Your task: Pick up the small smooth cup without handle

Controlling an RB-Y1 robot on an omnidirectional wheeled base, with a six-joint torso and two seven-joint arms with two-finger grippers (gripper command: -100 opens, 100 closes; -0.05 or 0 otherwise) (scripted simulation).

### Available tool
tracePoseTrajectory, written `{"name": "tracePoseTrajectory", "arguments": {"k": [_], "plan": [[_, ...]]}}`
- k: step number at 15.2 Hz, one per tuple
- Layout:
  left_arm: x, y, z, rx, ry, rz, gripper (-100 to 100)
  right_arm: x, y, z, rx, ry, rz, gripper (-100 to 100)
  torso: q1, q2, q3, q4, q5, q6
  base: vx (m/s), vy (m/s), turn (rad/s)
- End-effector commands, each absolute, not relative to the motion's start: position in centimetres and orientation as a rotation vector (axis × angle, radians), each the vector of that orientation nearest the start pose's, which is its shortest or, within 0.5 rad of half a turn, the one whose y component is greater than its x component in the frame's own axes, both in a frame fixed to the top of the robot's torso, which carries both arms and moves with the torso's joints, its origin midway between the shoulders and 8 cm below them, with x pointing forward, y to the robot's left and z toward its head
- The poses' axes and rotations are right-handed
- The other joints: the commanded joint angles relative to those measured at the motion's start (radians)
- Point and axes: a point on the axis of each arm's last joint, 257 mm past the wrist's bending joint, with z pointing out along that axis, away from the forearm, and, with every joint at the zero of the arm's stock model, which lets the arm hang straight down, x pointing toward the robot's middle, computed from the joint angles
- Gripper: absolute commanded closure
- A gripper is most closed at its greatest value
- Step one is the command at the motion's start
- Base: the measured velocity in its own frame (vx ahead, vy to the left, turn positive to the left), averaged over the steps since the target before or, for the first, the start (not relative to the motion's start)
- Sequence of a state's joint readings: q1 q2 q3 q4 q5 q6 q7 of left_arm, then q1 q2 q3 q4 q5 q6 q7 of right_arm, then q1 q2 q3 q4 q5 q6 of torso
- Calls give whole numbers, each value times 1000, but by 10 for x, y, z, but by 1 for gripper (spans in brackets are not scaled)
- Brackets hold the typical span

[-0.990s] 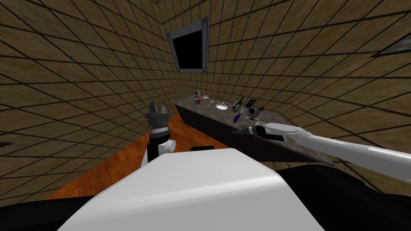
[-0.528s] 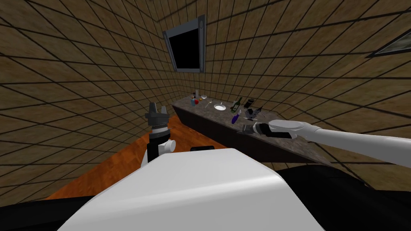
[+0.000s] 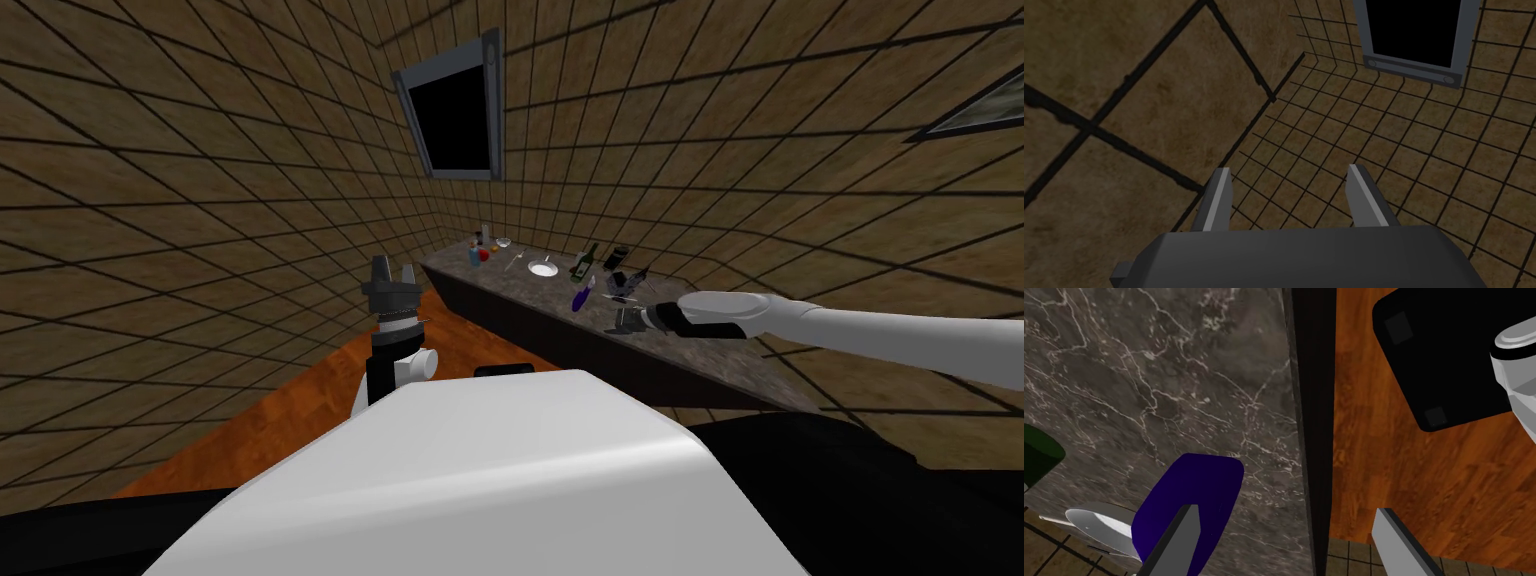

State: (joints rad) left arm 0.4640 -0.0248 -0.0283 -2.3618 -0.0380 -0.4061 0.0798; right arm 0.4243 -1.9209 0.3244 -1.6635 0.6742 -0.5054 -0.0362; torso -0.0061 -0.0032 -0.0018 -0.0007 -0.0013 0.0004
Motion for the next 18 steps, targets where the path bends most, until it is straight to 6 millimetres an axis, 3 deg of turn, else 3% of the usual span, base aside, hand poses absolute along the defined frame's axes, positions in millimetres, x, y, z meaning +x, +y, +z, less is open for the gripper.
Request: {"name": "tracePoseTrajectory", "arguments": {"k": [1, 3, 4, 7, 9, 12, 13, 15, 16, 18], "plan": [[346, 264, 55, -670, 576, -1396, 0, 314, -526, -235, -1254, 2413, -110, -100, 0, 0, 0, 0, 0, 0, 61, -83, -51], [346, 264, 55, -670, 577, -1396, 0, 304, -561, -228, -1363, 2443, -229, -100, -2, -1, -1, 0, 0, 0, 114, -131, -85], [346, 264, 55, -670, 577, -1396, 0, 304, -561, -228, -1363, 2443, -229, -100, -4, -4, -2, -1, -1, 0, 119, -146, -60], [346, 264, 55, -670, 577, -1396, 0, 288, -587, -227, -1455, 2475, -305, -100, -5, -4, -2, -1, -2, 0, 102, -130, -42], [346, 264, 55, -670, 577, -1396, 0, 288, -587, -227, -1455, 2475, -305, -100, -4, -3, -2, -1, -1, 0, 68, -81, -22], [346, 264, 55, -670, 576, -1396, 0, 253, -607, -238, -1550, 2533, -320, -100, 0, -1, 0, 0, 0, 0, 72, -68, -42], [346, 264, 55, -670, 576, -1396, 0, 253, -607, -238, -1550, 2533, -320, -100, -1, -2, -1, 0, -1, 0, 93, -67, -27], [346, 264, 55, -670, 576, -1396, 0, 228, -611, -250, -1587, 2571, -290, -100, 1, -2, -1, -1, 0, 0, 83, -51, -18], [346, 264, 55, -670, 576, -1396, 0, 241, -610, -243, -1563, 2552, -307, -100, 1, -2, -1, -1, 0, 0, 47, -37, -11], [346, 264, 55, -670, 576, -1396, 0, 229, -619, -257, -1552, 2563, -314, -100, 3, 1, 0, 0, 0, -1, 23, 7, 76]]}}
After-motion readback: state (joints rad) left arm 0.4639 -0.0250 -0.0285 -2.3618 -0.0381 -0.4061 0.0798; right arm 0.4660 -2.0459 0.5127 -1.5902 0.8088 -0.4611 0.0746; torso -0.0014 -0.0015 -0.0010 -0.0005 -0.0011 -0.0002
